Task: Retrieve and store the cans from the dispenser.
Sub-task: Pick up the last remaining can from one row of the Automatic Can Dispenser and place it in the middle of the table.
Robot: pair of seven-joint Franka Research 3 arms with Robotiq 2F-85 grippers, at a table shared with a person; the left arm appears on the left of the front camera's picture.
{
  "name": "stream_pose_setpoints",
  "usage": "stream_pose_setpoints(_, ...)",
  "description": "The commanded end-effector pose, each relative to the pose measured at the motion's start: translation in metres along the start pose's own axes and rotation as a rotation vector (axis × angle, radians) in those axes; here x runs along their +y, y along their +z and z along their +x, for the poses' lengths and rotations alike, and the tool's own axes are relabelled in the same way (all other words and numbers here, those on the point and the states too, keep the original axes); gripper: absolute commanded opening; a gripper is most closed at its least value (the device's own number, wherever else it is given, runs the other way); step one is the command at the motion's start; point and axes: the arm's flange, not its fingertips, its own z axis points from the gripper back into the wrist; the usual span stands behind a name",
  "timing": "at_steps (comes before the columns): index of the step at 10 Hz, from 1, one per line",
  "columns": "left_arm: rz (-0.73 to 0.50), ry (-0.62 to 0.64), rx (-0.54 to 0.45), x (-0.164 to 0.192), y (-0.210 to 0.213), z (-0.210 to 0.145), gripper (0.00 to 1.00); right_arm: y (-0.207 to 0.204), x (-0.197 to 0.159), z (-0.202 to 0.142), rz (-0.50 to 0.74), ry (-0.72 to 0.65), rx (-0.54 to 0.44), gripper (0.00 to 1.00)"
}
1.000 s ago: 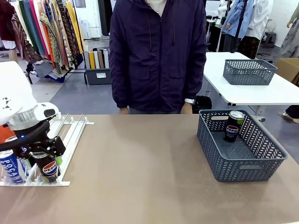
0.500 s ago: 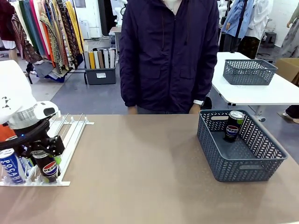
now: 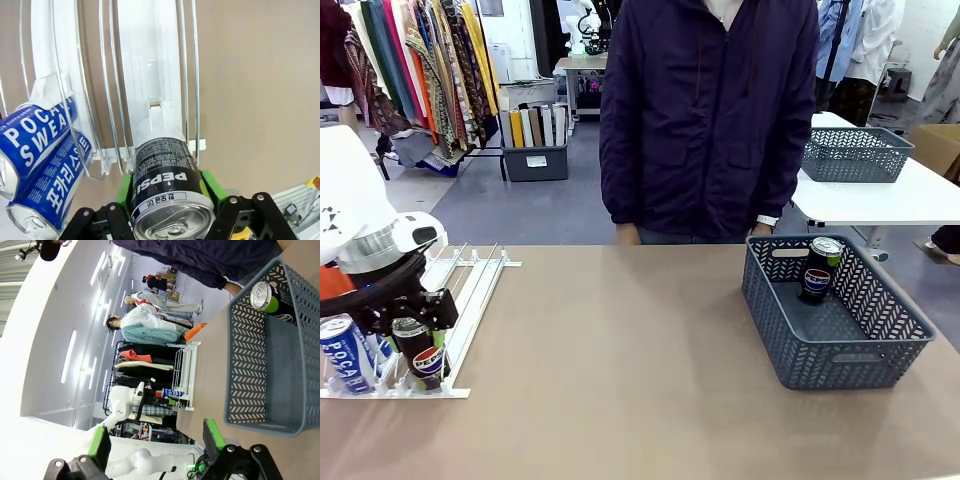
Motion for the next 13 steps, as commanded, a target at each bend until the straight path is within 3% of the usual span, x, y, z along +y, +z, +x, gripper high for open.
stream_pose_setpoints(1, 0.033, 0.022, -0.038, -0.002, -0.004, -0.002, 0.00, 0.001, 0.002, -0.001, 0.003, 0.016, 0.007, 1.00)
stream_pose_setpoints(4, 0.018, 0.042, -0.080, 0.000, 0.022, -0.012, 0.00, 0.001, 0.002, -0.001, 0.003, 0.016, 0.007, 1.00)
stream_pose_setpoints(8, -0.057, 0.131, -0.193, 0.009, 0.156, -0.069, 0.00, 0.001, 0.002, -0.001, 0.003, 0.016, 0.007, 1.00)
stream_pose_setpoints(10, -0.082, 0.071, -0.227, 0.010, 0.199, -0.101, 0.00, 0.001, 0.002, -0.001, 0.003, 0.016, 0.007, 1.00)
stream_pose_setpoints(13, -0.149, 0.089, -0.322, 0.020, 0.213, -0.131, 0.00, 0.001, 0.002, -0.001, 0.003, 0.016, 0.007, 1.00)
